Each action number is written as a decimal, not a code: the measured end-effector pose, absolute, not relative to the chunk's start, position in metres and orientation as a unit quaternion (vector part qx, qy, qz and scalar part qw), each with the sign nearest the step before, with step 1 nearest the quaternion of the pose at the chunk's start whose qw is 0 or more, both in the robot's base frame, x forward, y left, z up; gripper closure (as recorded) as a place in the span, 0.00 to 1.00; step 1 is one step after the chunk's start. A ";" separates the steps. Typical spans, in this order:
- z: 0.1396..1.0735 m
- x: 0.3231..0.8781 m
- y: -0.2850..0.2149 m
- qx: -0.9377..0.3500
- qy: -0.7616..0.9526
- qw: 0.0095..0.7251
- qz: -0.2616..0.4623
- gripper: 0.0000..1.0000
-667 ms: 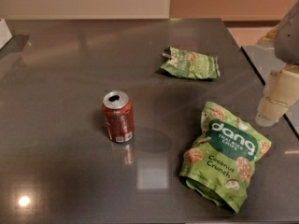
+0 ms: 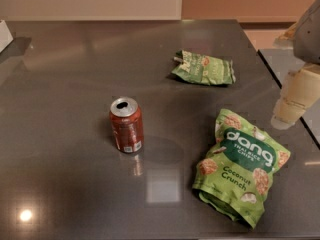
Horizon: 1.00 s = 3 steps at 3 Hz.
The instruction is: Move green jalapeno chip bag near coke can
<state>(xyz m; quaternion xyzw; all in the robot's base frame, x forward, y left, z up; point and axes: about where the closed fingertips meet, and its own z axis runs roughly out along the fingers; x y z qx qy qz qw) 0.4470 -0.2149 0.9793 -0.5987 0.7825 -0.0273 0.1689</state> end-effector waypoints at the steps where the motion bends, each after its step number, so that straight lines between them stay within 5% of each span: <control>1: 0.979 0.478 -0.213 -0.590 0.785 0.189 -0.015 0.00; 3: 0.964 0.567 -0.203 -0.560 0.794 0.238 0.008 0.00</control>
Offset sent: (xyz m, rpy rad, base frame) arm 0.1253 0.0077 -0.0089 0.1790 -0.0625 -0.0463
